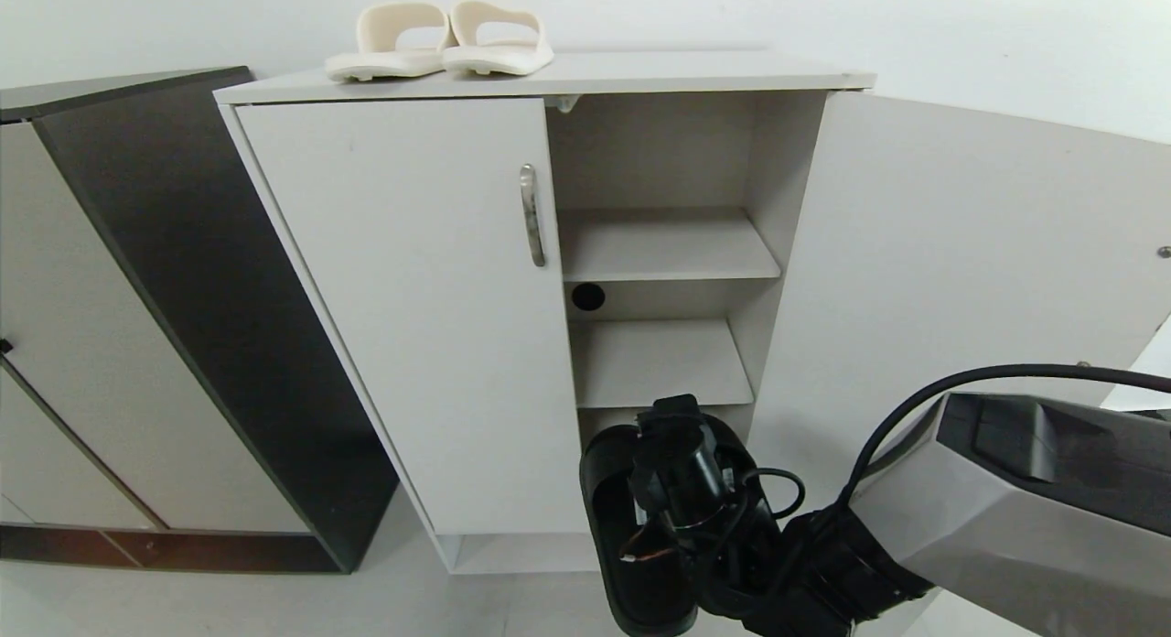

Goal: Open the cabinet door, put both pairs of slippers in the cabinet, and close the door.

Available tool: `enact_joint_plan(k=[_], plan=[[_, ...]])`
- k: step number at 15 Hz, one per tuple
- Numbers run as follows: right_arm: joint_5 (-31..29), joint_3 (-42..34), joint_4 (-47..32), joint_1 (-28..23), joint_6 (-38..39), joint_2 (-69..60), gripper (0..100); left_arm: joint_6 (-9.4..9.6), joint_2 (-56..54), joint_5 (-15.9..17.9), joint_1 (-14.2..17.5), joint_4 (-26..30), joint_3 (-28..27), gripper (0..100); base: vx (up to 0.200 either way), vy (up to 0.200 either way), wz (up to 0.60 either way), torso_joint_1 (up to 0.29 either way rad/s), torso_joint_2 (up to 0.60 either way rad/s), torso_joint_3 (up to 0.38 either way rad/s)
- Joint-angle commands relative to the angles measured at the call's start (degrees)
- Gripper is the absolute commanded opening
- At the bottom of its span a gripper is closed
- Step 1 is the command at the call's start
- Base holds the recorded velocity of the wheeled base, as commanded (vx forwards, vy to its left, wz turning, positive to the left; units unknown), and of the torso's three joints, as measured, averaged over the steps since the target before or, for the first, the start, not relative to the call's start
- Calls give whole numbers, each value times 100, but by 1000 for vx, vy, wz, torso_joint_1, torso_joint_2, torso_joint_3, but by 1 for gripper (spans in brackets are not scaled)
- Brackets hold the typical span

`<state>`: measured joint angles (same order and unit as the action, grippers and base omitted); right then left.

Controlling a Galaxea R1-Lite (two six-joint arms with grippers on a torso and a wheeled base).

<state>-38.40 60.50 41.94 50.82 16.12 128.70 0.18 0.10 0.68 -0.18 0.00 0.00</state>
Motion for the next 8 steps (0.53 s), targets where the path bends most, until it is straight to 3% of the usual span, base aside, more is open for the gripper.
enact_joint_plan(k=[1,8], plan=[[-10,137,-10,-37,-12,129,0,-1,8,2,1,0,0,0,0,0,0,7,-2,-178],[-414,348,210,-64,-12,235,0,-1,8,-7,1,0,0,0,0,0,0,5,1,-196]])
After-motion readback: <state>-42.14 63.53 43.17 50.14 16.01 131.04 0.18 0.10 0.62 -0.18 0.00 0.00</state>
